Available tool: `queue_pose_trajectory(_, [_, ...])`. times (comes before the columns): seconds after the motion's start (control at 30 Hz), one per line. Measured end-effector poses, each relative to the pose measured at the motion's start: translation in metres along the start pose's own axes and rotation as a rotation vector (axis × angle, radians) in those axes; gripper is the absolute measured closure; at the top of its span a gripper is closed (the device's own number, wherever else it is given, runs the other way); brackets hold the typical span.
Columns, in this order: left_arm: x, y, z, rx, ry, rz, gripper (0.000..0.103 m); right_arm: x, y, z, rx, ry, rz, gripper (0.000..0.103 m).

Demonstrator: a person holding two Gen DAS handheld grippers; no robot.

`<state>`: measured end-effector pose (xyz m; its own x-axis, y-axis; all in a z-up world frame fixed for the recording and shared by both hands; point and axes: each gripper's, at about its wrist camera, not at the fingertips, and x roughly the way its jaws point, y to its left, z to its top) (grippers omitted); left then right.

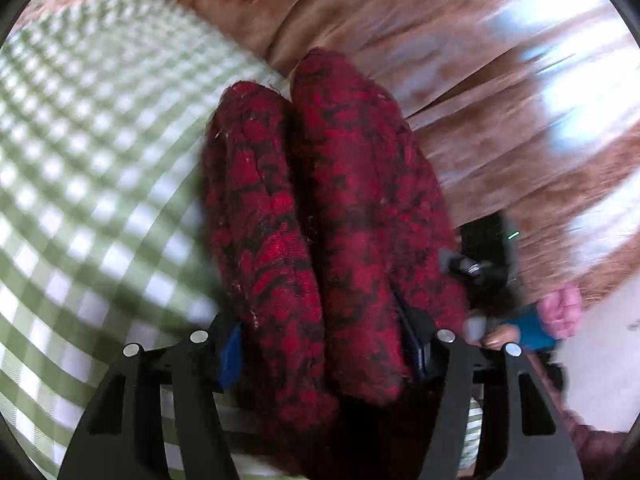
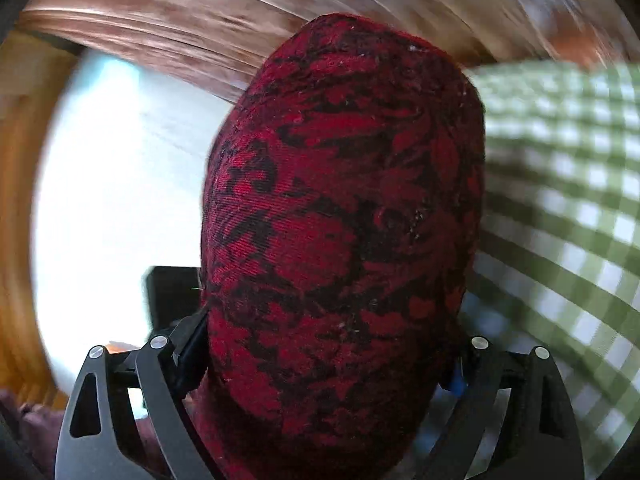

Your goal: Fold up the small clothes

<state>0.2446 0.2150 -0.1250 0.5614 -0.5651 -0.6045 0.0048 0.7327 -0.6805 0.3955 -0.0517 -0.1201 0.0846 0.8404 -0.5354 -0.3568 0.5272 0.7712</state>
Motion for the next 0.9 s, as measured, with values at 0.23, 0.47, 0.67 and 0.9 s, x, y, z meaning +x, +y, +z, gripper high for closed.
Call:
queue_pose_trajectory(0.23, [-0.016, -0.033, -0.004, 0.089, -0.077, 0.087, 0.032, -0.024, 0.019, -0.006, -0.035, -0.057, -0.138, 0.003])
queue_pose_trajectory(0.47, [-0.038, -0.052, -0.007, 0.178, -0.192, 0.311, 0.025, -0.040, 0.124, 0.000, -0.335, -0.238, -0.402, 0.003])
queue_pose_trajectory(0.67, [-0.026, -0.042, -0.011, 0.141, -0.205, 0.445, 0.022, 0.050, 0.128, -0.006, -0.521, -0.116, -0.797, 0.007])
queue_pose_trajectory(0.9, [-0.049, -0.061, -0.025, 0.174, -0.293, 0.500, 0.015, 0.013, 0.134, -0.023, -0.463, -0.225, -0.735, 0.005])
